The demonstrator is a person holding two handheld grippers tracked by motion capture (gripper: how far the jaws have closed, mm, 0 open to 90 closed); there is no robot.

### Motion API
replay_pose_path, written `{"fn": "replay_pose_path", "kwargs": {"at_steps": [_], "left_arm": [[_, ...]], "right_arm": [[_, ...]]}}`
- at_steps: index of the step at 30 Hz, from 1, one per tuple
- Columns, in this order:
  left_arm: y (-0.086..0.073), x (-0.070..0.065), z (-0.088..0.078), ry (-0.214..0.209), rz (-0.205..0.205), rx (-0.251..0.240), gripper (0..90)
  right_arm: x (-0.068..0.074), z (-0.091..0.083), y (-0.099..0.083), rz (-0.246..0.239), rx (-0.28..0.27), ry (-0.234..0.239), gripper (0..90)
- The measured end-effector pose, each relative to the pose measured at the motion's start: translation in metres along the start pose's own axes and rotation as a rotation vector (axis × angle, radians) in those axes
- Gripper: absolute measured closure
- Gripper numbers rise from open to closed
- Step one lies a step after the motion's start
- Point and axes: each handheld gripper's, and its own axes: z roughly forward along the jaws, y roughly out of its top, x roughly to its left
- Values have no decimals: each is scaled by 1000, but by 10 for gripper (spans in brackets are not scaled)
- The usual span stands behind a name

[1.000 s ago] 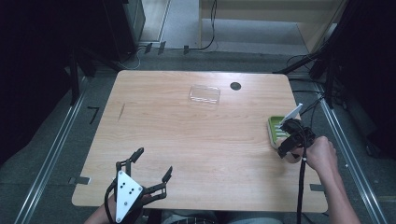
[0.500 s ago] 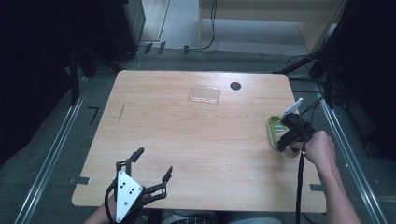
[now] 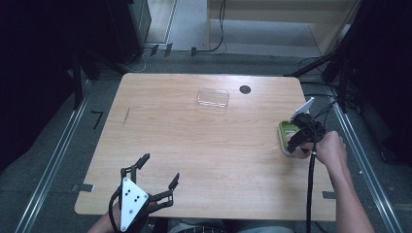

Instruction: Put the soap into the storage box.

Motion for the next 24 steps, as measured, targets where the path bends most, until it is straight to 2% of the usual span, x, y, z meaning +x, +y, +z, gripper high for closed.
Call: {"fn": "replay_pose_path", "kwargs": {"at_steps": [24], "left_arm": [[0,0,0,2,-5,0,99]], "right_arm": [[-6,-2,19,13,-16,10,334]]}}
